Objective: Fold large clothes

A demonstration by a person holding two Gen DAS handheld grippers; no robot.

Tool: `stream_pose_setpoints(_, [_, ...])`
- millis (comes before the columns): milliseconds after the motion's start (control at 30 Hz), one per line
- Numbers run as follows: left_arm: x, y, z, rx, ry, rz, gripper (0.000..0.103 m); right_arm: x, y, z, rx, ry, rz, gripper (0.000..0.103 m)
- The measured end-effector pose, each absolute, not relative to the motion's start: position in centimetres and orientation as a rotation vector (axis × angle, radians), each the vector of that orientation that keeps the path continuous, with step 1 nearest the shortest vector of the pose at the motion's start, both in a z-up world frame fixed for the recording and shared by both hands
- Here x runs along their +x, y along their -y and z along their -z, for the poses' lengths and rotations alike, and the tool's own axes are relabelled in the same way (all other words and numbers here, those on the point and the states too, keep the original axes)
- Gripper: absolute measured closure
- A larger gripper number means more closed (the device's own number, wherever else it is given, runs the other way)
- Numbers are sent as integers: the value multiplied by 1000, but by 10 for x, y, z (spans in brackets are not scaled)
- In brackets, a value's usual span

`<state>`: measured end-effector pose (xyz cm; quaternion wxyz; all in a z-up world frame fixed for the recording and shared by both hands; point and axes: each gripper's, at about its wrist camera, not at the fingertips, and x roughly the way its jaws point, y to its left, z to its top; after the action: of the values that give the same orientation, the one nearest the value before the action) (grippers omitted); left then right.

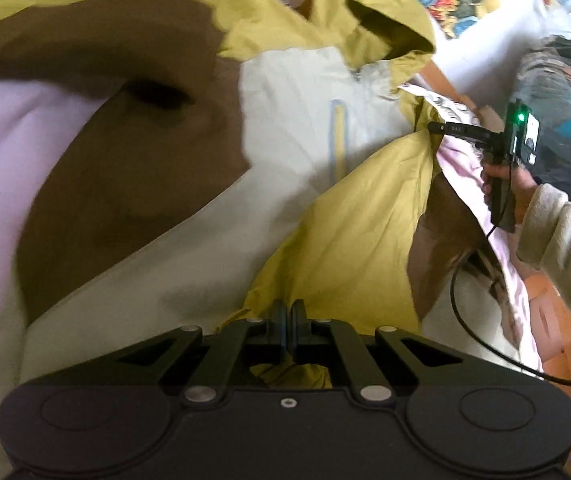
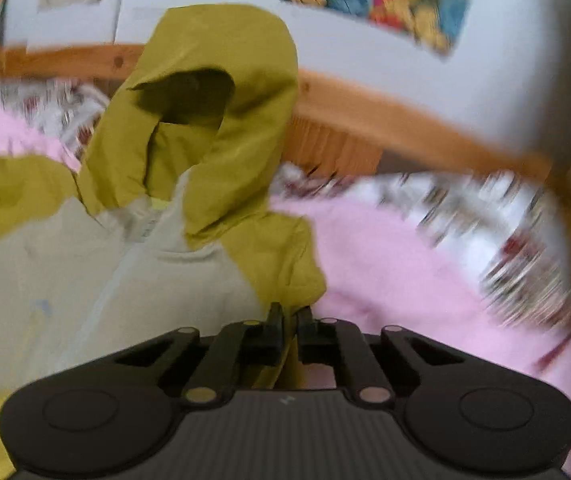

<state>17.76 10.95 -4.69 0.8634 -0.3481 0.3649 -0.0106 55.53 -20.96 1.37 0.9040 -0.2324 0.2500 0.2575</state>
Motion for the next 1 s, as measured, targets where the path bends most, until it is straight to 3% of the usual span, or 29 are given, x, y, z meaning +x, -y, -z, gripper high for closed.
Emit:
stream_pose_setpoints(100, [193, -104, 42, -703, -752, 39, 102, 554, 205, -31, -596, -443, -443, 95])
stream_pose_setpoints(167, [200, -101, 43, -688, -779, -8, 102, 564, 204, -33, -554, -509, -438, 92])
stream_pose_setpoints(233, [199, -107, 49, -742, -800, -36, 102, 564, 212, -33, -491, -551, -466, 68])
stream_pose_setpoints(267, [196, -109, 53, -772, -806, -46, 102, 558, 217, -32, -486, -559, -499, 44])
stream_pose_setpoints(300, [192, -111, 55, -792, -805, -50, 102, 549, 225, -31, -487, -573, -538, 37])
stream_pose_setpoints(467, [183, -114, 59, -812, -795, -39, 102, 500, 259, -10, -487, -738, -623, 32])
stream_pose_setpoints(533, [183, -115, 59, -813, -793, -37, 102, 488, 263, 4, -531, -792, -602, 43])
stream_pose_setpoints(567, [183, -115, 59, -811, -788, -33, 102, 487, 267, 12, -536, -819, -596, 79])
stream_pose_setpoints(633, [182, -115, 57, -807, -768, -18, 102, 486, 279, 18, -460, -833, -581, 95])
stream_pose_setpoints(867, [198, -89, 56, -698, -824, 10, 102, 479, 324, -7, -243, -704, -519, 97])
stream_pose_setpoints(1000, [209, -78, 60, -644, -840, 10, 100, 499, 313, 27, -377, -722, -444, 87])
